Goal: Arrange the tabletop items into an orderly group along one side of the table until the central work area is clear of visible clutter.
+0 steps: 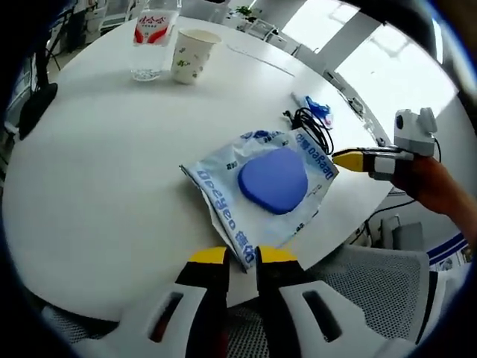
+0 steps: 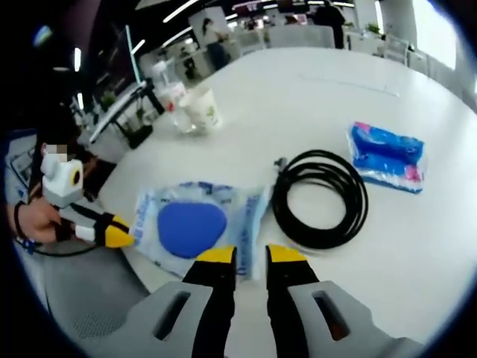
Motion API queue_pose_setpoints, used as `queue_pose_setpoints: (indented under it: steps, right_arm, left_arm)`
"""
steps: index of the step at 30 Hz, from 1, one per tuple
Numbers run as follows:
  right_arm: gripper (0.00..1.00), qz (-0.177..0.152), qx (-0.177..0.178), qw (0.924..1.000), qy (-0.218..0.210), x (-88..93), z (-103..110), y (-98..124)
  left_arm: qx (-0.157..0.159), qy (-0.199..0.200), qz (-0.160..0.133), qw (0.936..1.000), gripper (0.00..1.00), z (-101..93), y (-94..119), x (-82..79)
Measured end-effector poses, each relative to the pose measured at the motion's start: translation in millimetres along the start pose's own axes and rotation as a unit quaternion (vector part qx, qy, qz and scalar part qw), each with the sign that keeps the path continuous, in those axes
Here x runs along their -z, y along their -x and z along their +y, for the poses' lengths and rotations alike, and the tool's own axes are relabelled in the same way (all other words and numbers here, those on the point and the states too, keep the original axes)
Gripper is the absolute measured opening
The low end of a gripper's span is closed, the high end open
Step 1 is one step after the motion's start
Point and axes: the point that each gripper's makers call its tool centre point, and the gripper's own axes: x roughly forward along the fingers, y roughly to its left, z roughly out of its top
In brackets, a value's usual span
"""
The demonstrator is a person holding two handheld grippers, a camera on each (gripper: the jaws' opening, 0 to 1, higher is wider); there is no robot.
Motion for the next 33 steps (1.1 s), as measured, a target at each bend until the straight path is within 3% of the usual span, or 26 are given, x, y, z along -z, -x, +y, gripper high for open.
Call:
queue_pose_setpoints:
  steps: [8, 11, 14, 24, 33]
  right_arm:
    - [0.09, 0.027, -0.018, 0.9987, 0.04, -2.6, 4, -14]
    - [0.01, 0.03, -0.008, 0.9986, 0.043, -0.6, -2, -15]
    - [0.0, 0.032, -0.009, 0.9994, 0.007, 3.9, -2, -13]
    - [0.0, 0.012, -0.029, 0.9994, -0.014, 7.1, -2, 2]
    - [0.0, -0.01, -0.042, 0.998, -0.047, 4.9, -1, 17]
  left_arm:
    - [-0.013, 0.014, 0.009, 0.9998, 0.07, -0.4, -6, 3.0]
    - [-0.03, 0.025, 0.017, 0.9991, 0.04, 1.3, -7, 5.4]
    - [-0.036, 0.023, 0.017, 0.9989, 0.01, 0.0, -7, 1.2]
    - [-0.047, 0.025, -0.03, 0.9982, 0.0, 0.1, 0, -20.1]
    - [-0.049, 0.018, -0.048, 0.9975, 0.0, -7.4, 4, -37.7]
